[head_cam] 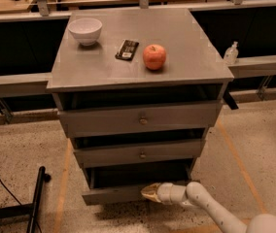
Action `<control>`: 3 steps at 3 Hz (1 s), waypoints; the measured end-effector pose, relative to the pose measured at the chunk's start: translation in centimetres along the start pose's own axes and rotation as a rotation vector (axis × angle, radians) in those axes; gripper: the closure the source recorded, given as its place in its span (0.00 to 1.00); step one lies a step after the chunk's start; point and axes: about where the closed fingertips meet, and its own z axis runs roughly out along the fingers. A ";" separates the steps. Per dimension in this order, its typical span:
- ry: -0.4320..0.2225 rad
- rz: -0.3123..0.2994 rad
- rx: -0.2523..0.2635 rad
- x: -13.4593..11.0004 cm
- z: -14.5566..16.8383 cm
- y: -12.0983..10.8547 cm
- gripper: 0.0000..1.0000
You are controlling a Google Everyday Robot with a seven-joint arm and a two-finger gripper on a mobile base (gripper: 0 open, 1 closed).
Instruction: Close bottom drawer
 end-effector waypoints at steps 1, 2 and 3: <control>0.000 0.000 0.000 0.0 0.0 0.0 1.00; 0.000 0.000 0.000 0.0 0.0 0.0 1.00; 0.000 0.000 0.000 0.0 0.0 0.0 0.84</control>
Offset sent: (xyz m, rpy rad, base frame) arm -0.0609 -0.1018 -0.0501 0.2308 0.0107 0.0445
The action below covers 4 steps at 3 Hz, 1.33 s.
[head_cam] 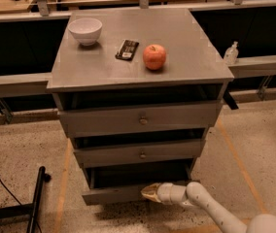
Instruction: Close bottom drawer
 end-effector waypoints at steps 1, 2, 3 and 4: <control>0.000 0.000 0.000 0.0 0.0 0.0 0.61; -0.003 0.001 -0.002 0.1 -0.1 0.1 0.31; -0.051 0.014 -0.036 2.3 -2.0 1.1 0.42; -0.066 0.022 -0.042 3.5 -2.8 1.5 0.65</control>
Offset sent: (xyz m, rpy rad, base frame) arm -0.0938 -0.1072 -0.0521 0.2610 0.0337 0.1376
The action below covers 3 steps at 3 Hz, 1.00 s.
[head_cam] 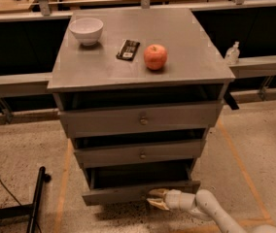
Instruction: Close bottom drawer
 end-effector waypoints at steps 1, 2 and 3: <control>-0.034 0.014 -0.016 1.8 -2.0 0.9 0.89; -0.061 0.006 -0.041 3.6 -4.6 1.8 1.00; -0.046 -0.026 -0.051 3.3 -4.9 1.4 1.00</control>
Offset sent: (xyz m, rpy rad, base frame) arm -0.0522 -0.0809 -0.0238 0.0766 -0.0198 0.0523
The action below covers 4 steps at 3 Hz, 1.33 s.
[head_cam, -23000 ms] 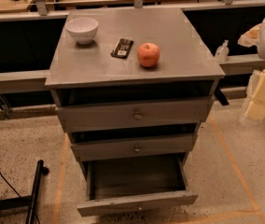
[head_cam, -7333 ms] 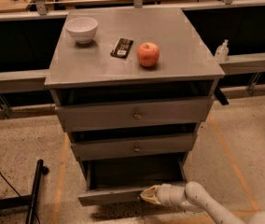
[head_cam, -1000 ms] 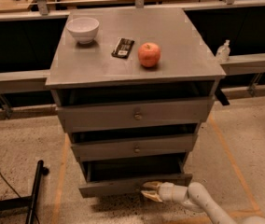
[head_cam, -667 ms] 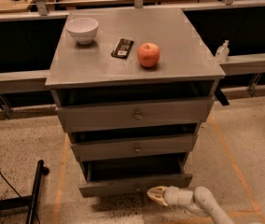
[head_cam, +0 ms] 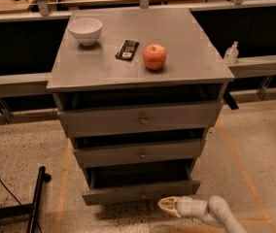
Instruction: Close bottom drawer
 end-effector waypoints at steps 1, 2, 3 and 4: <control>0.054 -0.050 0.008 -1.0 1.2 -1.0 1.00; 0.106 -0.078 0.048 -1.4 3.0 -2.5 1.00; 0.171 -0.100 0.101 -1.3 4.7 -4.8 1.00; 0.188 -0.105 0.119 -1.3 4.9 -5.5 1.00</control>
Offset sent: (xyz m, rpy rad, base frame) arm 0.0629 0.0319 0.0030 -0.2179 -0.0887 -0.0775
